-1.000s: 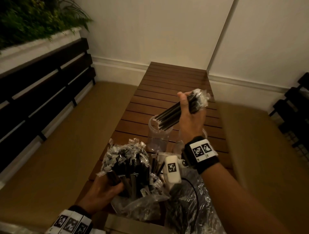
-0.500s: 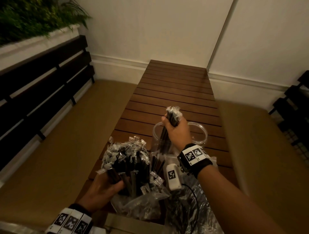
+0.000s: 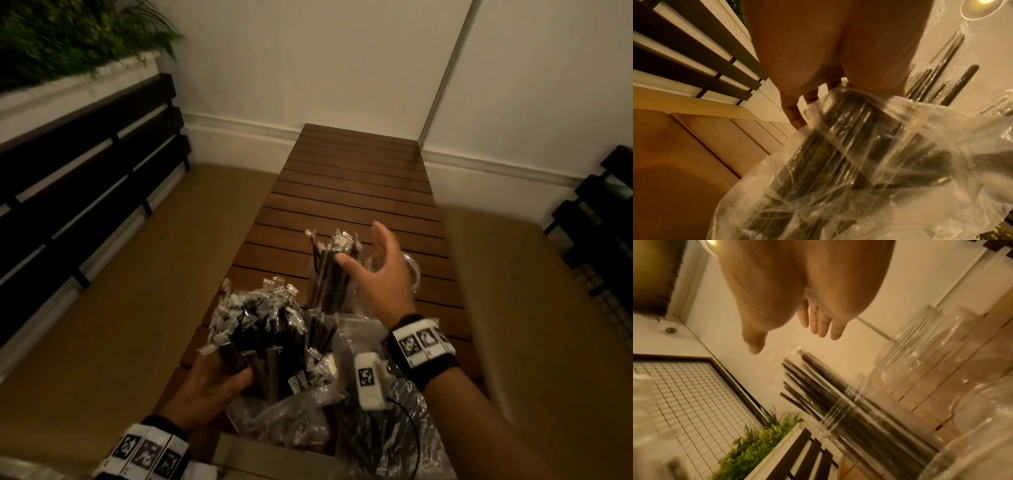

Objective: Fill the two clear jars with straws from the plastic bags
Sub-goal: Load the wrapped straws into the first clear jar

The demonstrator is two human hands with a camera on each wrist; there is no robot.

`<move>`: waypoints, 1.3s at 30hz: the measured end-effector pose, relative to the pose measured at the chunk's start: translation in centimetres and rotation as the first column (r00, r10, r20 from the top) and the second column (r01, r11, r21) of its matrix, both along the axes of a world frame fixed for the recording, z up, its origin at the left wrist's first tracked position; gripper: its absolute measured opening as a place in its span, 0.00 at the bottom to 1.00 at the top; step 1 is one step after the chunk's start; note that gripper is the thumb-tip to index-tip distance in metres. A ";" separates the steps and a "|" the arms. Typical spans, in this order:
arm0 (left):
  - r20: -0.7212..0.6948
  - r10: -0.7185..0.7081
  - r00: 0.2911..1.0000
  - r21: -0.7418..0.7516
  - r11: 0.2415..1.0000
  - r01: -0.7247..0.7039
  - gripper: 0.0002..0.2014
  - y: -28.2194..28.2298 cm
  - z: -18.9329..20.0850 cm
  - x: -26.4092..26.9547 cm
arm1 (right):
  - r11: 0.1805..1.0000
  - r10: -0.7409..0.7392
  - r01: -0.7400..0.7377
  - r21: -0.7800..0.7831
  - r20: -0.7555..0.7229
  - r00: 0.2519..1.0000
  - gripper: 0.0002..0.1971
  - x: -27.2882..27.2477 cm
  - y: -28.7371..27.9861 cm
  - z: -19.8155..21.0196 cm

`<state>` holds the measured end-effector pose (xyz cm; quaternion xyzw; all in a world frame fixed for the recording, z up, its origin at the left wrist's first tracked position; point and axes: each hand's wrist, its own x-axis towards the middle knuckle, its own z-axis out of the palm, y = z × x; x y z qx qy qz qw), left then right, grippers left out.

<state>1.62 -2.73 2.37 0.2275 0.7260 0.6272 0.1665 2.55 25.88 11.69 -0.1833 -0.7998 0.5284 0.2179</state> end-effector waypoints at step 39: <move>-0.063 0.023 0.998 0.079 0.997 -0.018 0.34 1.5 0.2 0.5 | 0.954 0.260 -0.272 -0.123 -0.102 0.960 0.08 8.8 -7.8 -3.9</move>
